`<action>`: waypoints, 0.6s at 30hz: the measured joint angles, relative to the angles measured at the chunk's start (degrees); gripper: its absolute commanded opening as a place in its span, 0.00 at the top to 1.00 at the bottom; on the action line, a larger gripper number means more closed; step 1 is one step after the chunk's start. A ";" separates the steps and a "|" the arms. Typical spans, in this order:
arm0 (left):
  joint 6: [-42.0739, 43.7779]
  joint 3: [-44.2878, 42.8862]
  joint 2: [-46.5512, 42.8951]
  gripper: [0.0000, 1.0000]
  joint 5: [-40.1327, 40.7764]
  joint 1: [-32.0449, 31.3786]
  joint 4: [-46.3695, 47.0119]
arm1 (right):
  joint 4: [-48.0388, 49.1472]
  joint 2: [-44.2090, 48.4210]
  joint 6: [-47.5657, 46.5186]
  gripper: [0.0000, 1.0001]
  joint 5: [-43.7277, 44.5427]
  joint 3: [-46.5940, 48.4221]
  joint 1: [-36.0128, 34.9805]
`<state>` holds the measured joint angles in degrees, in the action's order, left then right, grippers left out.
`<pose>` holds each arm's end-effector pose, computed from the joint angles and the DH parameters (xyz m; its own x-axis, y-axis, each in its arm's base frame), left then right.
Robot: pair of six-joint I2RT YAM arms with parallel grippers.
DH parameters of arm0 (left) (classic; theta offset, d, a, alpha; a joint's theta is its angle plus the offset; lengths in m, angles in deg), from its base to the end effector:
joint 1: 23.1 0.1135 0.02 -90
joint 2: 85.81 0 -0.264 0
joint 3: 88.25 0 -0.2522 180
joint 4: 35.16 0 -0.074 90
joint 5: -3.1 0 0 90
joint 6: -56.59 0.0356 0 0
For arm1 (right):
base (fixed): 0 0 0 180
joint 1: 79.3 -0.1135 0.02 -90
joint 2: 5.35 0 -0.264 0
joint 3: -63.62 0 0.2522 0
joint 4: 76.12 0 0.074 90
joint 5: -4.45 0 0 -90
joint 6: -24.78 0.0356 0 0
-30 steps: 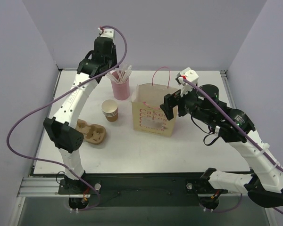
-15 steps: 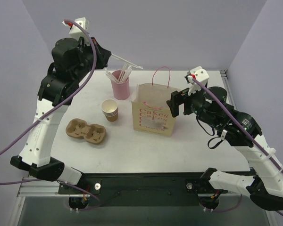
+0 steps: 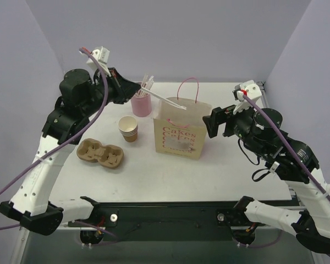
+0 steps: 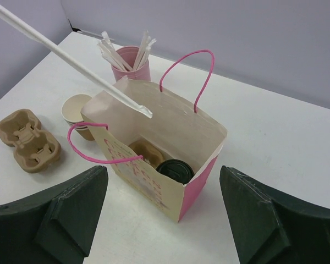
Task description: Pack the takeout coffee
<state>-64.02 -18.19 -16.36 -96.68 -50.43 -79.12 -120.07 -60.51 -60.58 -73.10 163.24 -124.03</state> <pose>0.1998 -0.1101 0.5179 -0.3534 -0.3822 -0.8538 0.4917 0.7006 -0.5171 0.1176 0.1057 0.5078 -0.0369 0.0746 -0.9965 -0.5328 0.8422 0.0828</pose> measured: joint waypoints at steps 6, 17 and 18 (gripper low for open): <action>-1.75 3.34 6.23 1.00 -1.53 -1.16 0.83 | -0.09 1.81 2.32 0.15 -0.50 -2.01 0.00; -1.92 3.65 19.28 0.85 -2.93 -6.43 3.06 | -2.58 2.05 5.25 0.13 -1.14 -4.35 -0.11; -1.90 3.67 20.00 0.72 -3.08 -6.64 2.95 | -2.95 2.01 5.66 0.12 -1.11 -4.35 -0.22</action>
<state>-65.92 -14.52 3.64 -99.76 -57.07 -76.17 -123.02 -58.49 -54.92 -74.21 158.89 -124.25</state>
